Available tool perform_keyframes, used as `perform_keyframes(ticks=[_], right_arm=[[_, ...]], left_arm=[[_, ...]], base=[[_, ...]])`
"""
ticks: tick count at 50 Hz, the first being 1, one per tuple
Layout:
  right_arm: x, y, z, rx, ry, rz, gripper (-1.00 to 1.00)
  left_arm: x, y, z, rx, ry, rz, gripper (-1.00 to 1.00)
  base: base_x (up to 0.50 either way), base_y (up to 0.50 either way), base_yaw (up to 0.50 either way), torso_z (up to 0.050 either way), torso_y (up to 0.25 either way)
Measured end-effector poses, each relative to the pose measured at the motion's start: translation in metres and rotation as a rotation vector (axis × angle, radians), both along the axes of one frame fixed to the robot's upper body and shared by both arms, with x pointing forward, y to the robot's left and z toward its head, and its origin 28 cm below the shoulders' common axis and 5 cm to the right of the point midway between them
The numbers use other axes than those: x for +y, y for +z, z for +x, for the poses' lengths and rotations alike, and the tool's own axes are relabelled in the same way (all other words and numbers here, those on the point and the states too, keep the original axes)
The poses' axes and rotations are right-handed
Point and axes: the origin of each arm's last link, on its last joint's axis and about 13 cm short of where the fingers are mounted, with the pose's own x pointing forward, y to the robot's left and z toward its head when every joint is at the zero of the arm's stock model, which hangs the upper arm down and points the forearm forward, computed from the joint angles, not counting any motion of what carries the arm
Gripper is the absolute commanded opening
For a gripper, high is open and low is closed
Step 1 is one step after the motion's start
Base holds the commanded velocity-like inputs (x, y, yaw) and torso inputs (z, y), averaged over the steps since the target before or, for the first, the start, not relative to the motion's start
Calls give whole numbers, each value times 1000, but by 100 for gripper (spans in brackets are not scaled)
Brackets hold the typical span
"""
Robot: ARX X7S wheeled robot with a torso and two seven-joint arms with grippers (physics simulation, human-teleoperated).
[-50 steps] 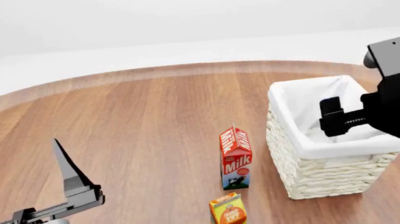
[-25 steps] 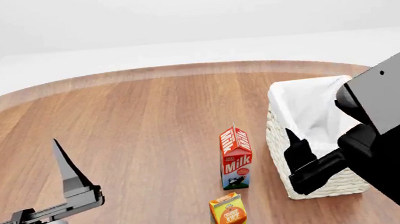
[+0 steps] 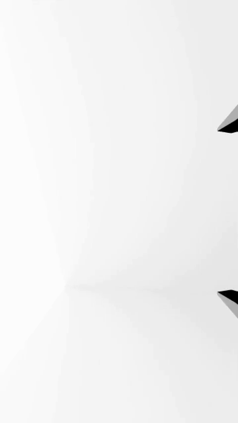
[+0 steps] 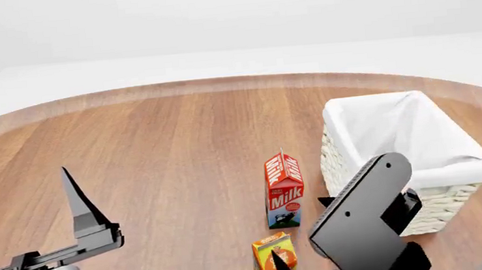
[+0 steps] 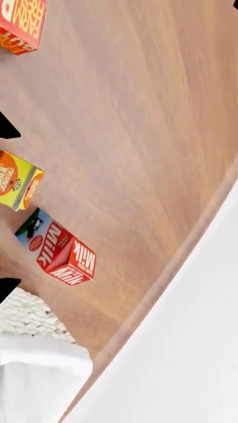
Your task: Pick up the cream cheese box and the butter, and put them in the basket.
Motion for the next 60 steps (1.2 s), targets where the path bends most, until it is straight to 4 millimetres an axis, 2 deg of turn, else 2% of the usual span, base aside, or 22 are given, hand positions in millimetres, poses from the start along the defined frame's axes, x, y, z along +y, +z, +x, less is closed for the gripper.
perform_keyframes(ticks=[13,28,60], right_arm=[[15,-28,-8,90,83,-10,100],[30,-56,-15,209,90,-8,100],[65,-64,-24,269,149,41,100]], left_arm=[[0,0,0,-1,1,0,100],[0,0,0,-1,-1,1,100],[0,0,-1,-4,-4,-1,100]], base=[[0,0,0,0,0],[0,0,0,0,0],[0,0,0,0,0]])
